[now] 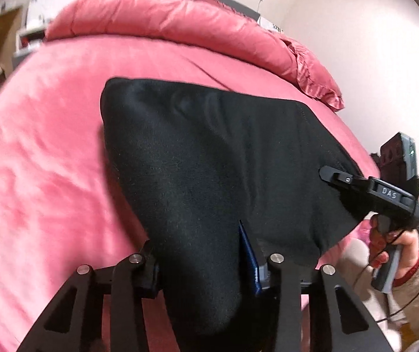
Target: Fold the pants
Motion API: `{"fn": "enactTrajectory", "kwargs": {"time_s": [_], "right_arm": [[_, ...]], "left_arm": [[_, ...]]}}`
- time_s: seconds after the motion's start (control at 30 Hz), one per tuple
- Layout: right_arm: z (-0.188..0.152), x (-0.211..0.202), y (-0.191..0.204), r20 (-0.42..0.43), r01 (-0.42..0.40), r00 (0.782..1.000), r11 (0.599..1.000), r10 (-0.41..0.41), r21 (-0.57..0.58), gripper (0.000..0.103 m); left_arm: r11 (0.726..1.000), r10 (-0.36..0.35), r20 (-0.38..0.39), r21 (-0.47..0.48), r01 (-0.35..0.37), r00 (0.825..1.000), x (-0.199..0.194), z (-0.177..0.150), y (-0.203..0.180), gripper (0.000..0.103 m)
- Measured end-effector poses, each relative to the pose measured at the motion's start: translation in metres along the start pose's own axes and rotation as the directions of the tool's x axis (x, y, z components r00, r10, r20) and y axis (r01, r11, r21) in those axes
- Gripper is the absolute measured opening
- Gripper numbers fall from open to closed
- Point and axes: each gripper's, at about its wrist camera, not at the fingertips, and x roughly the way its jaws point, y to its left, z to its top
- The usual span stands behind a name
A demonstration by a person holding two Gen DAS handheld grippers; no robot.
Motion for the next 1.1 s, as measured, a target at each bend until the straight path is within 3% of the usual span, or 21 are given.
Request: {"fn": "enactTrajectory", "kwargs": {"time_s": [0.27, 0.53, 0.63, 0.7, 0.77, 0.8, 0.93, 1.03, 1.1], "right_arm": [[0.044, 0.055, 0.038, 0.046, -0.057, 0.997, 0.997, 0.059, -0.052, 0.043], [0.105, 0.126, 0.065, 0.100, -0.060, 0.993, 0.996, 0.067, -0.070, 0.043], [0.119, 0.152, 0.059, 0.098, -0.027, 0.995, 0.996, 0.035, -0.080, 0.044], [0.122, 0.172, 0.049, 0.054, 0.011, 0.999, 0.997, -0.007, -0.079, 0.046], [0.118, 0.186, 0.034, 0.018, 0.047, 0.999, 0.997, -0.046, -0.062, 0.059], [0.114, 0.185, 0.026, 0.040, 0.023, 0.999, 0.998, -0.021, -0.051, 0.061], [0.108, 0.181, 0.029, 0.068, 0.041, 0.997, 0.994, -0.034, -0.101, 0.063], [0.108, 0.170, 0.033, 0.081, 0.104, 0.992, 0.993, -0.100, -0.049, 0.070], [0.098, 0.150, 0.041, 0.120, 0.129, 0.985, 0.991, -0.123, -0.043, 0.070]], "left_arm": [[0.996, 0.091, 0.094, 0.011, -0.093, 0.991, -0.016, 0.045, 0.048, 0.044], [0.983, 0.177, 0.146, 0.031, -0.183, 0.973, 0.008, 0.118, 0.105, 0.044], [0.982, 0.179, 0.124, 0.036, -0.185, 0.976, 0.032, 0.134, 0.126, 0.046], [0.981, 0.189, 0.082, 0.025, -0.192, 0.979, 0.050, 0.133, 0.143, 0.055], [0.988, 0.156, 0.126, -0.009, -0.156, 0.980, 0.057, 0.126, 0.158, 0.067], [0.987, 0.160, 0.152, -0.014, -0.160, 0.975, 0.056, 0.121, 0.161, 0.073], [0.982, 0.188, 0.222, -0.023, -0.188, 0.957, 0.050, 0.104, 0.161, 0.074], [0.965, 0.262, 0.231, -0.071, -0.253, 0.937, 0.034, 0.096, 0.148, 0.074], [0.965, 0.260, 0.261, -0.089, -0.245, 0.930, 0.022, 0.086, 0.136, 0.071]]}}
